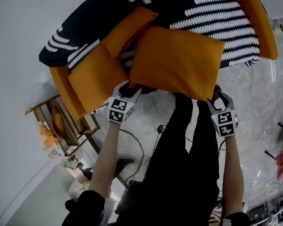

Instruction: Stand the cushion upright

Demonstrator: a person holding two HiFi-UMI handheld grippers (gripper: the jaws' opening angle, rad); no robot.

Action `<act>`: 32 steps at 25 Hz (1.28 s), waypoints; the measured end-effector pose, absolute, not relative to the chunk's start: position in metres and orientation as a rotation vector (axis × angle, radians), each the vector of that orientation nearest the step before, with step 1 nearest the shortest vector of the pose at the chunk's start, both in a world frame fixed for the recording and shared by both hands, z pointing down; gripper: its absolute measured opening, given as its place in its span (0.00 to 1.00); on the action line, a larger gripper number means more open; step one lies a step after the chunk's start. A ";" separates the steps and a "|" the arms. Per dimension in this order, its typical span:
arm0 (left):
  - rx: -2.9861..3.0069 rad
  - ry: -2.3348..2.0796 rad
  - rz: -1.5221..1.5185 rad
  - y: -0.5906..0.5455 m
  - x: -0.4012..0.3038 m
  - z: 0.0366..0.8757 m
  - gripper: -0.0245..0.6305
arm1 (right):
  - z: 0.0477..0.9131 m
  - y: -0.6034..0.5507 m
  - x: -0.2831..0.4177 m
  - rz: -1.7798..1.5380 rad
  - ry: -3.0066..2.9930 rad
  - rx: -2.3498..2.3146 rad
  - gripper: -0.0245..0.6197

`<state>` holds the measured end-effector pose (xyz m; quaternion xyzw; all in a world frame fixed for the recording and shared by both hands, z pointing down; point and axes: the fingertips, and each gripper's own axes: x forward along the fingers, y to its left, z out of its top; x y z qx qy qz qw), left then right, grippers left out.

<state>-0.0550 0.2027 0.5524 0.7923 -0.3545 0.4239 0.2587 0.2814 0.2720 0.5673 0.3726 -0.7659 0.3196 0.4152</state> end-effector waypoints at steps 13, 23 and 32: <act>1.996 -0.789 1.497 0.226 -0.113 0.685 0.43 | 0.679 0.325 0.282 0.894 -1.769 0.811 0.45; 1.870 -0.723 1.691 0.234 -0.132 0.739 0.47 | 0.731 0.356 0.289 0.970 -1.674 0.766 0.49; 1.872 -0.758 1.728 0.227 -0.132 0.757 0.46 | 0.777 0.366 0.291 1.007 -1.575 0.743 0.50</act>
